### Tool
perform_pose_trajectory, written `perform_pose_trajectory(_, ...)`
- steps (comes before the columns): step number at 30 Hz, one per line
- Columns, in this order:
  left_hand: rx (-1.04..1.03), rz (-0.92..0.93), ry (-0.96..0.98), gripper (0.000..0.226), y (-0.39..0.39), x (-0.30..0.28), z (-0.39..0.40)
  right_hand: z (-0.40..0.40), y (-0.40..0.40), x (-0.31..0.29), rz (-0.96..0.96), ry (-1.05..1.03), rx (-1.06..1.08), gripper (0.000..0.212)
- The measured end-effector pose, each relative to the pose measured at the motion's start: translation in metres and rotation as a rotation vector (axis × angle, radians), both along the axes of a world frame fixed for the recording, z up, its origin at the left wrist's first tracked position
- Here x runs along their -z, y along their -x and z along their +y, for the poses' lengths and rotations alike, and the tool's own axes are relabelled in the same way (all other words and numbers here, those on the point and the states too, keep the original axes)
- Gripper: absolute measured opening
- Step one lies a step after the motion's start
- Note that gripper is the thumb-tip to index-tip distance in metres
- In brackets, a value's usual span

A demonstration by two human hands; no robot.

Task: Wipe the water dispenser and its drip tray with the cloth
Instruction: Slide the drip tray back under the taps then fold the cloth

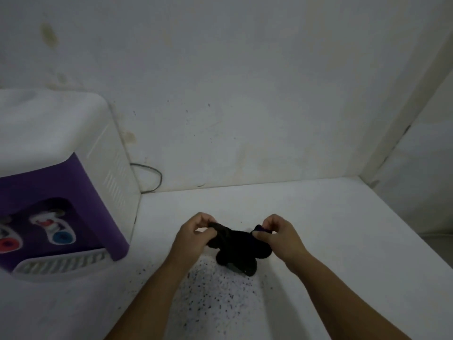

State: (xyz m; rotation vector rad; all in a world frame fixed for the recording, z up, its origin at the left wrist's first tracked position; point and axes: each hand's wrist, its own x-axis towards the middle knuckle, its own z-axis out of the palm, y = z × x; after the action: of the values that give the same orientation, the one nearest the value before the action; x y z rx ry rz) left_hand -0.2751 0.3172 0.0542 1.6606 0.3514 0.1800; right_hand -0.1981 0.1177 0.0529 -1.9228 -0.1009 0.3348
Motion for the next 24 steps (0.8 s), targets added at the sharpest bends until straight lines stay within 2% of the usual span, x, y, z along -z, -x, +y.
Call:
perform_pose_trajectory(2,0.056,-0.032,-0.005,0.030,-0.005,-0.011,-0.005,-0.009,-0.010,-0.011,-0.049,0.014,0.064,0.019)
perform_pose_trajectory(4,0.142,-0.035,-0.083,0.036,-0.010,-0.018,-0.014,-0.017,-0.019,-0.026,-0.099,-0.007,0.040,0.019)
perform_pose_trajectory(7,0.194,-0.062,-0.275,0.039,-0.019,-0.026,-0.034,-0.022,-0.025,-0.053,-0.132,-0.039,-0.175,0.027)
perform_pose_trajectory(8,0.214,-0.090,-0.312,0.047,-0.023,-0.029,-0.041,-0.022,-0.024,-0.061,-0.133,-0.028,-0.275,0.029)
perform_pose_trajectory(10,0.299,-0.154,-0.309,0.063,-0.032,-0.036,-0.057,-0.022,-0.021,-0.074,-0.113,-0.021,-0.423,0.031)
perform_pose_trajectory(12,0.367,-0.163,-0.276,0.063,-0.040,-0.040,-0.066,-0.023,-0.019,-0.088,-0.098,-0.082,-0.449,0.032)
perform_pose_trajectory(18,0.422,-0.178,-0.440,0.015,-0.039,-0.030,-0.058,-0.042,-0.035,-0.113,-0.145,-0.245,-0.273,0.032)
perform_pose_trajectory(21,0.436,-0.110,-0.482,0.022,-0.038,-0.023,-0.047,-0.052,-0.043,-0.112,-0.128,-0.276,-0.115,0.032)
perform_pose_trajectory(24,0.424,0.065,-0.522,0.016,-0.032,-0.007,-0.028,-0.060,-0.051,-0.107,-0.066,-0.328,0.093,0.031)
